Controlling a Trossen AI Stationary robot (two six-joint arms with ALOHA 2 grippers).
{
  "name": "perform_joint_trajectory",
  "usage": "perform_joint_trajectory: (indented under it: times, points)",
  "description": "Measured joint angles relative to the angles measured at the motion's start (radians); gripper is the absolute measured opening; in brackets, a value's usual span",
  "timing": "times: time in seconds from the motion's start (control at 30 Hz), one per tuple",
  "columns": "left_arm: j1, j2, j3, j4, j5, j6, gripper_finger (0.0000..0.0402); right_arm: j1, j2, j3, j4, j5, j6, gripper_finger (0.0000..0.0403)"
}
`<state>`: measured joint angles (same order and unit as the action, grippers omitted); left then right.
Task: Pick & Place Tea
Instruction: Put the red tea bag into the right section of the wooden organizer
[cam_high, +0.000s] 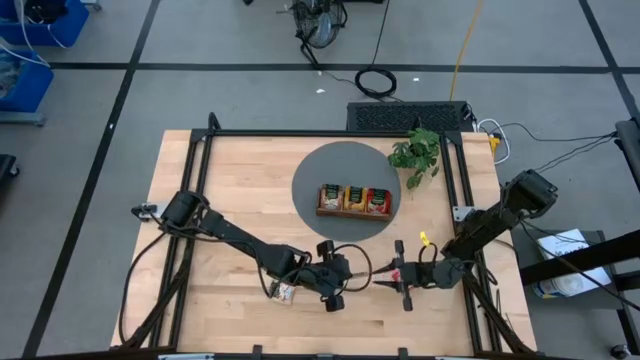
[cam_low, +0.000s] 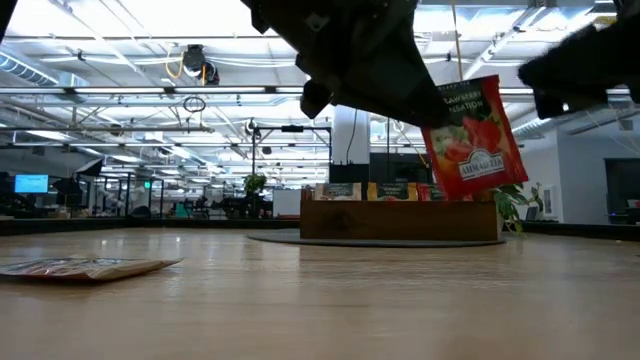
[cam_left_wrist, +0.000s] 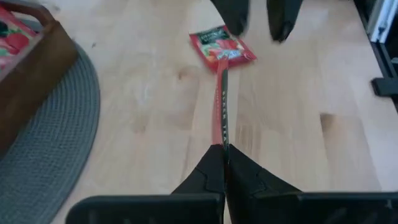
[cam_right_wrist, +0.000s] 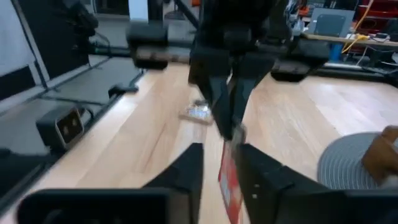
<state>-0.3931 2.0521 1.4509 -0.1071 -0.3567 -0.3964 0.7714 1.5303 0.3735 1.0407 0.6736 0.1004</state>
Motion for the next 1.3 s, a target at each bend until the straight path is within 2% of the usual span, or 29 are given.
perform_joint_trajectory:
  times: [0.1, 0.23, 0.33, 0.43, 0.53, 0.7, 0.77, 1.3]
  points:
    - [-0.001, 0.0, 0.0, -0.01, 0.026, -0.002, 0.0001, -0.038, -0.02, 0.061, -0.11, -0.035, 0.032, 0.0126]
    - [0.0, 0.0, 0.0, -0.025, 0.038, -0.002, 0.0001, -0.124, -0.048, 0.247, -0.58, -0.159, 0.143, 0.0176]
    - [0.0, 0.0, 0.0, -0.038, 0.041, -0.006, 0.0001, -0.163, -0.044, 0.39, -0.882, -0.182, 0.165, 0.0199]
    - [0.0, 0.0, 0.0, -0.041, 0.041, -0.008, 0.0001, -0.183, -0.038, 0.479, -0.988, -0.234, 0.118, 0.021]
    - [0.0, 0.0, 0.0, -0.049, 0.041, -0.008, 0.0001, -0.21, -0.034, 0.528, -1.043, -0.339, 0.099, 0.0209]
    - [0.0, 0.0, 0.0, -0.048, 0.036, -0.021, 0.0, -0.267, 0.003, 0.557, -1.092, -0.51, 0.108, 0.0181]
    - [0.0, 0.0, 0.0, -0.048, 0.025, -0.029, 0.0, -0.281, 0.024, 0.557, -1.101, -0.545, 0.108, 0.0164]
    - [-0.002, 0.0, 0.0, -0.05, 0.023, -0.028, 0.0, -0.296, 0.055, 0.557, -1.066, -0.541, 0.041, 0.0005]
